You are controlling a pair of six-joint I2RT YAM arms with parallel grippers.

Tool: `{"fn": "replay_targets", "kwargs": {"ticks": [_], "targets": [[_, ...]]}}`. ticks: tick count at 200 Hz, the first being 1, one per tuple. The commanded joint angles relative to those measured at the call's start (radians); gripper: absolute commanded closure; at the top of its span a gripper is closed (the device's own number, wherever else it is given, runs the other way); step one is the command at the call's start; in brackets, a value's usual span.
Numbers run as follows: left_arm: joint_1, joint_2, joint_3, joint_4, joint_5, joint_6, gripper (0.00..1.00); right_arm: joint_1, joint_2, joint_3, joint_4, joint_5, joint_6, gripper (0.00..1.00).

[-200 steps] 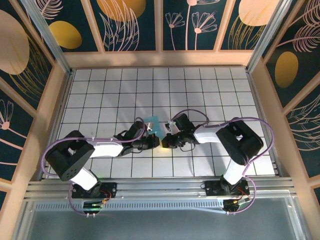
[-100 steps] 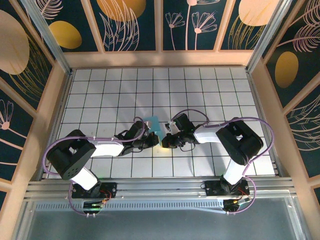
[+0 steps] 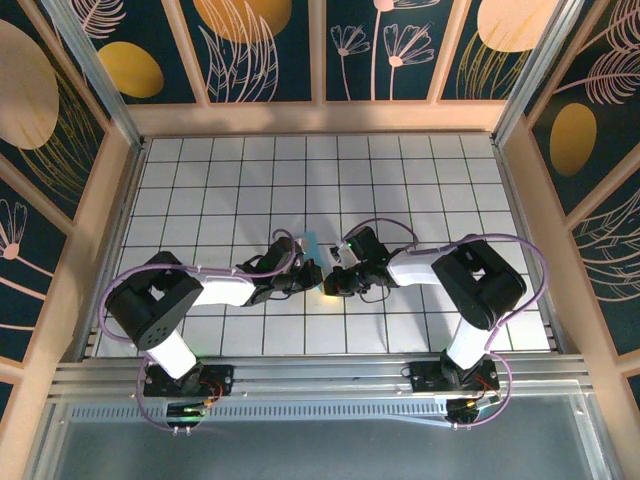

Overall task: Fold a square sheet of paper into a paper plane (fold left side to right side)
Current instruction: Third fold the triangle at the center of the table.

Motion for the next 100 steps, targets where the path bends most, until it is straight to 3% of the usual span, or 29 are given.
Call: {"fn": "replay_targets", "kwargs": {"ticks": [1,100], "targets": [[-0.002,0.031,0.022,0.002,-0.006,-0.028,0.94,-0.005,0.059,-0.024,-0.141,0.094,-0.035,1.0],[0.006,0.042,-0.02,0.002,-0.032,-0.099,0.95,-0.005,0.077,-0.01,-0.185,0.111,-0.047,1.0]]}}
